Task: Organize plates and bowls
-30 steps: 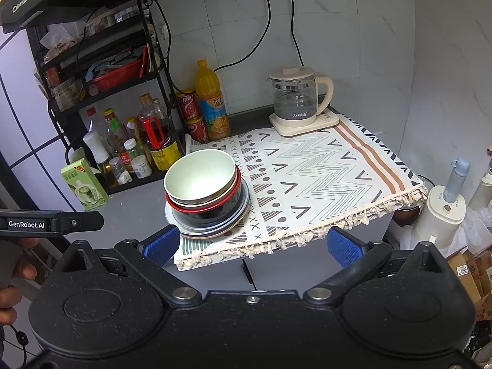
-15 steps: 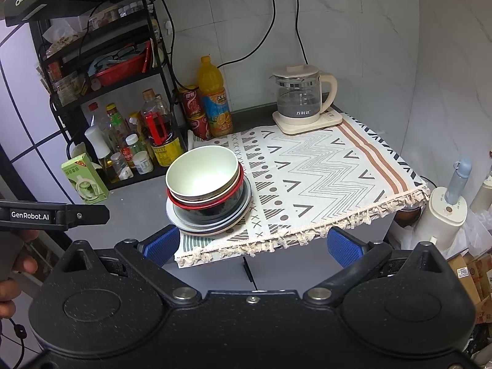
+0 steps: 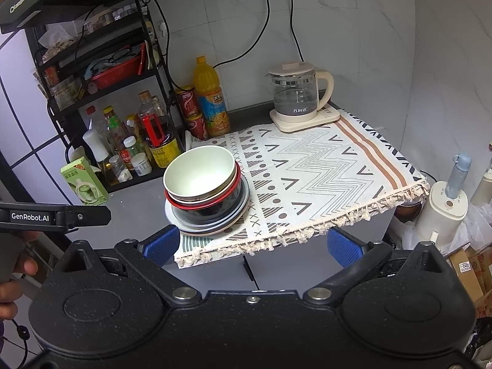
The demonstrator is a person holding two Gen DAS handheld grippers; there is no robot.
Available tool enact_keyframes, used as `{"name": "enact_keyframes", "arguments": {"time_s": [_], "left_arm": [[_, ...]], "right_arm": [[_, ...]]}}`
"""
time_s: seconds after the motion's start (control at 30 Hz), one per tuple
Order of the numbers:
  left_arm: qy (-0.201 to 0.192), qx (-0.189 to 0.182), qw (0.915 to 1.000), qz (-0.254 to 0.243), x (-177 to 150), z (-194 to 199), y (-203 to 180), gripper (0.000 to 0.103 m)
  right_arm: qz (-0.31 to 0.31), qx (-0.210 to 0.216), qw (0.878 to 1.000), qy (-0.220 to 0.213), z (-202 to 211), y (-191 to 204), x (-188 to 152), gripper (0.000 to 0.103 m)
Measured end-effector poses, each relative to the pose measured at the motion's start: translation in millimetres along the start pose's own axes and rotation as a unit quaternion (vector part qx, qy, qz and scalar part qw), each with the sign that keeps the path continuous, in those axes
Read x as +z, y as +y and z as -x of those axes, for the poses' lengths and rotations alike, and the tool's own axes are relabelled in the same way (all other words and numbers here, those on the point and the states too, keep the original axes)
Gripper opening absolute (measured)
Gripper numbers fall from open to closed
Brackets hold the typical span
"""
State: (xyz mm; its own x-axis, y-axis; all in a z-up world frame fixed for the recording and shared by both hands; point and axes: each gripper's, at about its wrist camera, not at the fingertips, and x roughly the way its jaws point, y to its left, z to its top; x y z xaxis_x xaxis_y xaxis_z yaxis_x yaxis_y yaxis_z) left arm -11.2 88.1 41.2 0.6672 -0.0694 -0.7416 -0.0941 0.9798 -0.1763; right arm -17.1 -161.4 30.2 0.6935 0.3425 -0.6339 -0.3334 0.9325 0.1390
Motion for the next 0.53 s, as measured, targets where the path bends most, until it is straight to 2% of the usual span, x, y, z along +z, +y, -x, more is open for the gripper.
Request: {"name": "enact_keyframes", "arguments": {"time_s": [0.53], "left_arm": [[0.005,-0.003,0.9999,-0.010,-2.4,-0.1,1.0,0.100]], "right_arm": [[0.002,0.002,1.000,0.000,1.8,2.7,-4.0,0.103]]}}
